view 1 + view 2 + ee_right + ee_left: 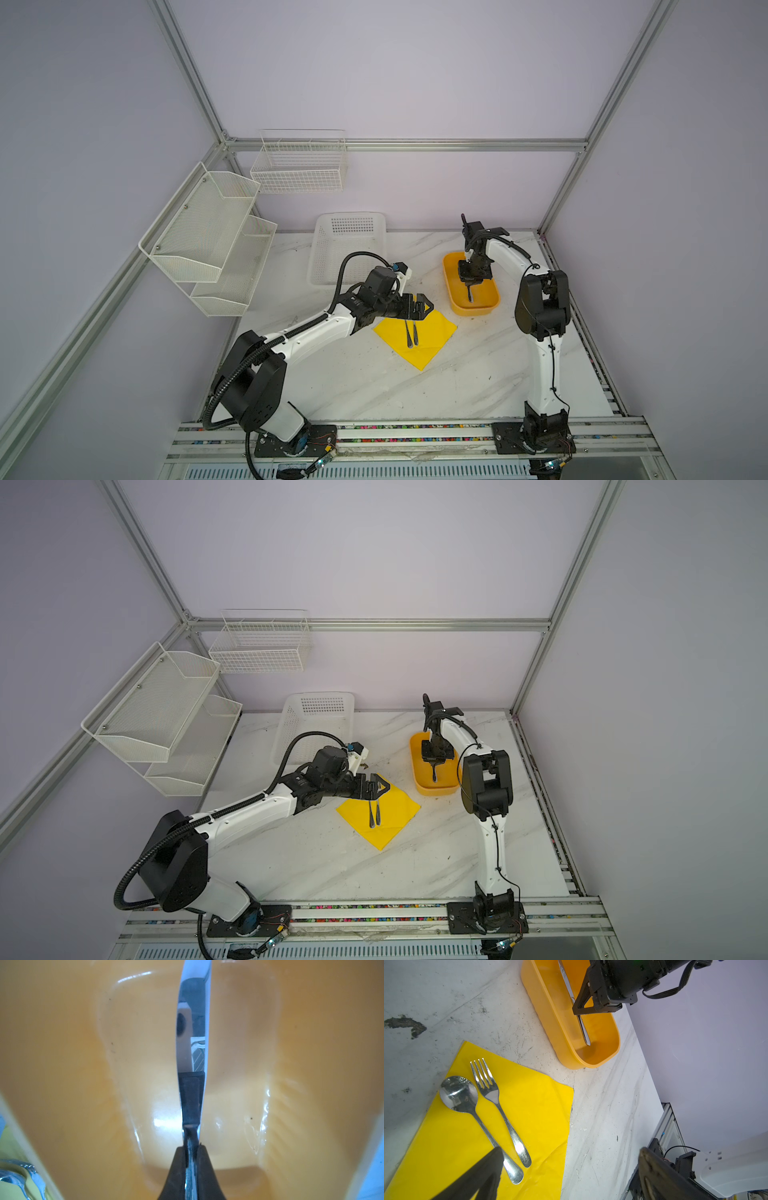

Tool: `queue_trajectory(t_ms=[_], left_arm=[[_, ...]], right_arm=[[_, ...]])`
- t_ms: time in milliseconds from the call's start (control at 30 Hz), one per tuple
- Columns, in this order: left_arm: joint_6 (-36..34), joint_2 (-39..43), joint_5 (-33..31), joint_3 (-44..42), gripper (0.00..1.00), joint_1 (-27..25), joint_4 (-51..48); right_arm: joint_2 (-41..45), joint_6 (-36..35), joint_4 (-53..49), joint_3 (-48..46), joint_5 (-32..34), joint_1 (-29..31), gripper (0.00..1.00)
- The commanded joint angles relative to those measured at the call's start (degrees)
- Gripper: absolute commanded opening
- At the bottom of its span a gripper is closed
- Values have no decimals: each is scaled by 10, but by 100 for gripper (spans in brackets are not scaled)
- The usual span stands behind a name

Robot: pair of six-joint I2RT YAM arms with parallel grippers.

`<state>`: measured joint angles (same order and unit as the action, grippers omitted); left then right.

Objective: Place the utensils on the paper napkin and roll it up
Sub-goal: 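Lift the silver knife upright out of the tray with the right gripper, then carry the knife with the right gripper over the napkin beside the fork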

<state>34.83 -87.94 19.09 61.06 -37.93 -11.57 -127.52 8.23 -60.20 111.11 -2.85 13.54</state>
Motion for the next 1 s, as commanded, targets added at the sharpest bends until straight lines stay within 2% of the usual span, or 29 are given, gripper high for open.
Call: queue_trajectory(t_ms=[0,233,667,967], left_arm=[[-8,24,6,31,100,2,19],[-9,25,5,31,100,2,21],[-5,38,6,16,100,2,30],[4,58,-3,-4,100,2,39]], right_arm=[[-3,-6,-28,15,-5,1,9],[-9,-21,-46,32,-5,1,9],[45,-14,-56,22,-12,11,10],[95,5,-62,17,-33,59,10]])
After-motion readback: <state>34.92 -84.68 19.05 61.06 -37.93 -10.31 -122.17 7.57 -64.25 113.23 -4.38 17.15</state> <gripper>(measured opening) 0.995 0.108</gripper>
